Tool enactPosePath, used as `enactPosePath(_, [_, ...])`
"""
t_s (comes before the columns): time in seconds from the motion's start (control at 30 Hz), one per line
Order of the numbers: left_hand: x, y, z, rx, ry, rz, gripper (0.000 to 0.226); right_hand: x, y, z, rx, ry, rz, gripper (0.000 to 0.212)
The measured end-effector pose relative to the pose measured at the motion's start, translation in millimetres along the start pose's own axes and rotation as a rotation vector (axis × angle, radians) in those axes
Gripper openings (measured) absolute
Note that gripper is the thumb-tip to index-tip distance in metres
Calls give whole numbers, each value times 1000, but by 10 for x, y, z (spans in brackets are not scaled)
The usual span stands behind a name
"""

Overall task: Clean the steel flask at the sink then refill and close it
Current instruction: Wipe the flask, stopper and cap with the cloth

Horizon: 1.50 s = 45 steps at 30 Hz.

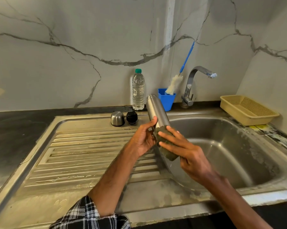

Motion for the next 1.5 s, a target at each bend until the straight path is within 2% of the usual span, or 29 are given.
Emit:
enactPosePath(0.07, [10, -1, 1, 14, -3, -6, 74, -41, 12, -101, 145, -47, -101, 68])
enactPosePath(0.13, [24, 8, 13, 21, 8, -18, 70, -83, 33, -135, 292, -91, -179, 73])
enactPosePath(0.3, [14, 7, 4, 33, 9, 19, 78, -35, 45, 33, 35, 5, -72, 62])
enactPosePath(0.37, [19, -1, 0, 45, -6, 33, 82, -66, 23, -42, 148, -32, -149, 62])
enactPosePath(0.43, [25, 11, 6, 42, -3, 51, 71, -88, 29, -85, 277, -71, -220, 65])
enactPosePath(0.47, [22, 16, 10, 35, -5, 64, 65, -74, 29, -63, 276, -65, -213, 66])
enactPosePath(0.6, [50, 43, 4, 12, -21, 163, 40, -18, 33, 63, 65, -16, -78, 59])
enactPosePath(0.63, [68, 44, 1, 18, -31, 177, 39, -39, 15, 42, 86, -45, -86, 61])
enactPosePath(0.77, [86, 39, 38, 21, -100, 146, 57, -119, -23, -66, 339, -131, -228, 74])
enactPosePath(0.83, [68, 42, 54, 21, -82, 143, 53, -65, -15, -6, 267, -88, -178, 64])
enactPosePath(0.9, [39, 44, 49, 18, -47, 175, 36, -18, 20, 63, 121, -69, -104, 48])
enactPosePath(0.97, [37, 45, 32, 16, -21, 213, 27, -44, 11, 29, 98, -96, -92, 51])
enactPosePath(1.03, [60, 49, 21, 29, -19, 221, 40, -111, -29, -76, 255, -163, -164, 71])
enactPosePath(1.1, [102, 68, 38, 34, -34, 227, 51, -141, -39, -115, 387, -186, -232, 79])
enactPosePath(1.13, [115, 76, 57, 36, -33, 234, 53, -124, -39, -85, 376, -165, -231, 77])
enactPosePath(1.27, [110, 67, 73, 37, -24, 262, 43, -11, 44, 40, 86, -71, -95, 59])
enactPosePath(1.3, [106, 58, 65, 43, -21, 266, 45, -26, 34, 18, 78, -81, -99, 60])
enactPosePath(1.43, [131, 53, 80, 49, -65, 248, 57, -124, -33, -161, 353, -157, -254, 80])
enactPosePath(1.5, [124, 53, 96, 50, -76, 246, 60, -84, -37, -119, 329, -117, -238, 77])
Point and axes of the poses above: each hand's wrist, its own y-axis away from the middle knuckle, its own x-axis out of the palm, z = x × y, the point moved 2 cm from there along -y, towards the middle knuckle, and after that the axes turned 7 degrees about z, right-handed, at the moved point
